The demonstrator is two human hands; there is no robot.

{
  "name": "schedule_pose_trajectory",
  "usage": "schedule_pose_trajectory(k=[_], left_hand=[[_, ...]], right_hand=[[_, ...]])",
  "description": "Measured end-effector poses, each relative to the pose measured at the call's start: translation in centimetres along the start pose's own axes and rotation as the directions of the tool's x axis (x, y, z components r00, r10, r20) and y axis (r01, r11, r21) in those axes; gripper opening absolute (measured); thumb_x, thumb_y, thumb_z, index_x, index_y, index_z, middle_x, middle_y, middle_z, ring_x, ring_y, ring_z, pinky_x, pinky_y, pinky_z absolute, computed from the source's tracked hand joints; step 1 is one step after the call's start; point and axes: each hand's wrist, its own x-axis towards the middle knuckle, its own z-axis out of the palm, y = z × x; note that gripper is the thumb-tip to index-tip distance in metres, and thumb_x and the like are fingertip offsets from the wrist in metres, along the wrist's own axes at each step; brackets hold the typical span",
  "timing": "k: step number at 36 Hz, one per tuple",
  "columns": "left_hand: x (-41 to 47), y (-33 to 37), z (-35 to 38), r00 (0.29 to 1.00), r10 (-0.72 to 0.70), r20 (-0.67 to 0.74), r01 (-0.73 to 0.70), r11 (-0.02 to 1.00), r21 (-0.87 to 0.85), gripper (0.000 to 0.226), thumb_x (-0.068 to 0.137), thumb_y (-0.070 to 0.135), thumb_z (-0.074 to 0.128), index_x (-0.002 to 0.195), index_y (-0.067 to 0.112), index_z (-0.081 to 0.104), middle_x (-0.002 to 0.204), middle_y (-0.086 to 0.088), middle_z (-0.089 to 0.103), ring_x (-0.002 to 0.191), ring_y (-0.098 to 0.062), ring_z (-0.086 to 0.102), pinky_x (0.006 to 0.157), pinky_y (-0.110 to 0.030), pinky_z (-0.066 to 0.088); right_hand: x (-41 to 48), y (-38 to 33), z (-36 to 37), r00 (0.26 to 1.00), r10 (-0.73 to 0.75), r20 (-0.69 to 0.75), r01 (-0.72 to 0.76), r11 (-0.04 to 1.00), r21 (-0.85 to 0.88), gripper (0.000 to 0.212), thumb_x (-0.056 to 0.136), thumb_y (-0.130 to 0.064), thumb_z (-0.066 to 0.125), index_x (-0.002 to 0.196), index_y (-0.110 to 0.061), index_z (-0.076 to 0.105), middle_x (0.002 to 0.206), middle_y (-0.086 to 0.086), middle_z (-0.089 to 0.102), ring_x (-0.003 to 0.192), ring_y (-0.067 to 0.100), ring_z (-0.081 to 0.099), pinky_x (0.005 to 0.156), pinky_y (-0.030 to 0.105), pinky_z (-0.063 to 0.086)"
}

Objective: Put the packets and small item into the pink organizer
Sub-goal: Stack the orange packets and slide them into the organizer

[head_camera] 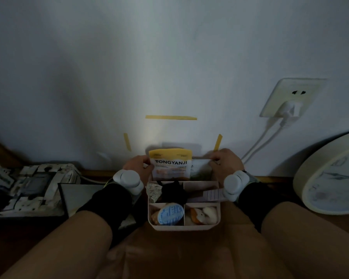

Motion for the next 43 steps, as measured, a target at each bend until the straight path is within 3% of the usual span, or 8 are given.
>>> schedule_pose_trajectory(k=[6,18,36,40,43], left_hand=[[0.1,0.1,0.1,0.999,0.019,-0.031,-0.017,0.999,0.048,0.025,0.092,0.018,0.051,0.112,0.01,0.065,0.12,-0.012,0.066,0.108,-0.032,0.062,0.088,-0.031,0.046],[0.1,-0.2,0.7,0.998,-0.019,-0.055,0.022,0.998,0.062,0.023,0.091,0.021,0.051,0.108,0.011,0.062,0.116,-0.011,0.068,0.108,-0.031,0.062,0.088,-0.032,0.047],[-0.2,-0.5,1.3,0.994,-0.037,-0.106,0.032,0.998,-0.052,0.019,0.086,0.019,0.06,0.1,0.006,0.058,0.108,-0.012,0.069,0.098,-0.032,0.064,0.074,-0.025,0.039],[0.1,-0.7,1.3,0.996,-0.028,-0.081,0.027,1.0,-0.01,0.009,0.088,0.02,0.057,0.09,0.012,0.056,0.108,-0.013,0.068,0.099,-0.032,0.062,0.073,-0.024,0.036],[0.3,-0.8,1.3,0.997,-0.015,-0.077,0.016,1.0,0.012,0.014,0.089,0.019,0.056,0.081,0.016,0.045,0.105,-0.015,0.068,0.097,-0.032,0.062,0.07,-0.024,0.035]], right_hand=[[-0.1,0.5,-0.2,0.998,-0.049,-0.026,0.048,0.998,-0.052,0.028,0.092,-0.019,0.047,0.114,-0.021,0.065,0.125,0.007,0.056,0.114,0.027,0.053,0.095,0.03,0.043],[-0.4,0.1,-0.1,0.999,-0.048,0.02,0.05,0.991,-0.128,0.033,0.094,-0.022,0.043,0.121,-0.026,0.062,0.132,0.006,0.053,0.12,0.027,0.051,0.102,0.034,0.043],[-0.4,0.3,0.2,0.999,-0.031,-0.011,0.03,0.994,-0.107,0.03,0.093,-0.021,0.047,0.118,-0.02,0.064,0.128,0.007,0.06,0.122,0.025,0.049,0.103,0.033,0.042],[-0.5,0.2,0.1,1.0,-0.02,-0.01,0.018,0.994,-0.11,0.031,0.093,-0.02,0.047,0.12,-0.02,0.063,0.13,0.008,0.058,0.122,0.026,0.049,0.103,0.031,0.04],[-0.5,0.2,0.1,1.0,-0.021,-0.02,0.019,0.994,-0.105,0.031,0.093,-0.02,0.047,0.12,-0.021,0.063,0.129,0.007,0.058,0.121,0.026,0.05,0.102,0.031,0.04]])
